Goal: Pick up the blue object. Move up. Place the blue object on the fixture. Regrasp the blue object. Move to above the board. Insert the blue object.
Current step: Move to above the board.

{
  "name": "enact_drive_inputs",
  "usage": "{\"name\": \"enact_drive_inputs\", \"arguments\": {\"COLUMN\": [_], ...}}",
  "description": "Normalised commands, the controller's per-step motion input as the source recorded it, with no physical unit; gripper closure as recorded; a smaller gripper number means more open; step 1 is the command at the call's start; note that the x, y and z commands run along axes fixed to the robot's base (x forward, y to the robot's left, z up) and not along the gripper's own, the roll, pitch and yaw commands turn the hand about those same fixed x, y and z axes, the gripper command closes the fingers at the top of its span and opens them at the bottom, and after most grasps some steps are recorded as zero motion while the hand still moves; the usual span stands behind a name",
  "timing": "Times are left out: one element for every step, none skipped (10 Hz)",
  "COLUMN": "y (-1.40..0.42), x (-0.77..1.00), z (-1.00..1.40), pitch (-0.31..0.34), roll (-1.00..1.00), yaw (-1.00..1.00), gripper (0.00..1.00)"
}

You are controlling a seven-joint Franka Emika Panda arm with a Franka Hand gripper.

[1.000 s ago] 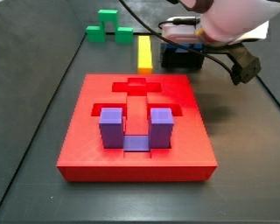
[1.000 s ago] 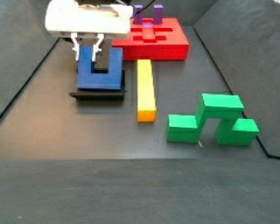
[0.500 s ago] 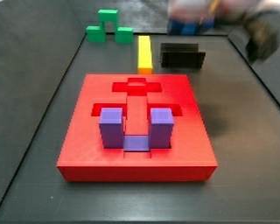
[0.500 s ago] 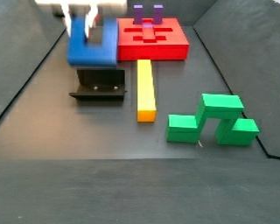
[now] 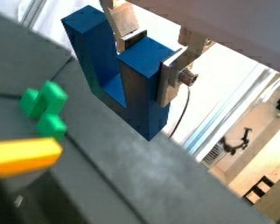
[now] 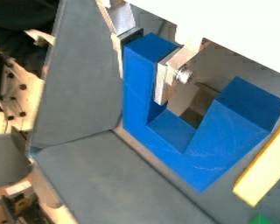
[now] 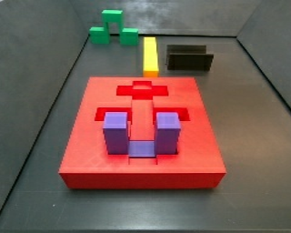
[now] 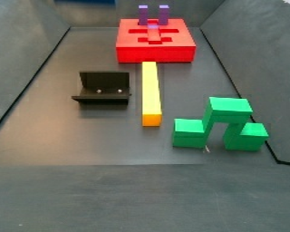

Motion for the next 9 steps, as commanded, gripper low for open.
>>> {"name": "enact_drive_inputs", "arguments": {"y": [-0.01, -0.01, -1.40, -1.40, -1.40, -1.37, -1.40, -0.86, -0.58], "x": [0.01, 0.02, -1.26, -1.30, -1.36, -1.40, -1.39, -0.88, -0.62], "z": [0.39, 0.20, 0.31, 0.31, 0.32, 0.28, 0.30, 0.18, 0.11], "pitch": [0.069, 0.079, 0.157, 0.143, 0.125, 0.123, 0.126, 0.117, 0.116], "roll": [0.00, 0.01, -1.00, -1.00, -1.00, -1.00, -1.00, -1.00, -1.00], "yaw": [-0.02, 0.00, -0.02, -0.01, 0.00, 0.01, 0.02, 0.03, 0.04], "gripper": [1.00, 1.00, 1.00, 1.00, 1.00, 1.00, 1.00, 1.00, 1.00]}}
